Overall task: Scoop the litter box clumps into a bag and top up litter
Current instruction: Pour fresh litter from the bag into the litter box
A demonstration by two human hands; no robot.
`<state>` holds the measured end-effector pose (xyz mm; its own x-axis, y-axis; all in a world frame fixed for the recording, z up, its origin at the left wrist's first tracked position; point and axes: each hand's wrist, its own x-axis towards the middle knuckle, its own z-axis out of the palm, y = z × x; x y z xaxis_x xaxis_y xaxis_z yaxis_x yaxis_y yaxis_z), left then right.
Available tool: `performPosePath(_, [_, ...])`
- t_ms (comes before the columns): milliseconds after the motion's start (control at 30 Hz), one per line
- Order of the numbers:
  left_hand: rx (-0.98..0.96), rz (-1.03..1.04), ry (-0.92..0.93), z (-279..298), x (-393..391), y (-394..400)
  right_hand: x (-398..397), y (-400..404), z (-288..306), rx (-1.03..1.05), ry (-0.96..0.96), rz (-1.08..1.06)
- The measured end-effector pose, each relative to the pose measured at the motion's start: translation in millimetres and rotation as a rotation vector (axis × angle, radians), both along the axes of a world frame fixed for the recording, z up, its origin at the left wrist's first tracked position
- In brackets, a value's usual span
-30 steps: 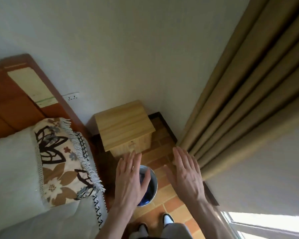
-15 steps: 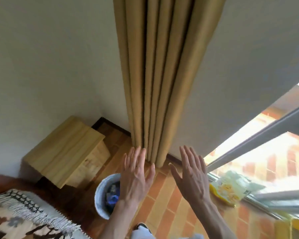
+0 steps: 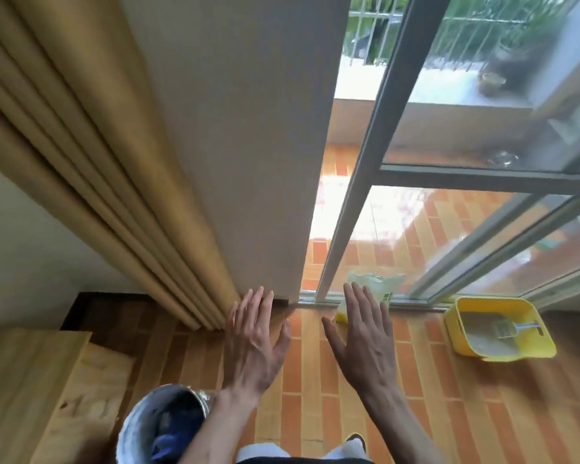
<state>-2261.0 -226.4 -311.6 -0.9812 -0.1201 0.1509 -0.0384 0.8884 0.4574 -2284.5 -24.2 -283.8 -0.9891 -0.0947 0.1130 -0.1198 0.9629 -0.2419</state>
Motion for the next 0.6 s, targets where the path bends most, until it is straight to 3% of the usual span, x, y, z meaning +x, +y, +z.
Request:
performPosePath(333, [-0.023,-0.167,0.019,-8,-36,129,-6,146,-7,-0.048,0.028,-0.177])
performPosePath(600, [-0.039,-0.205,0.018,-16,-71,210,-31,234,-19,-0.067,0.035,-0.179])
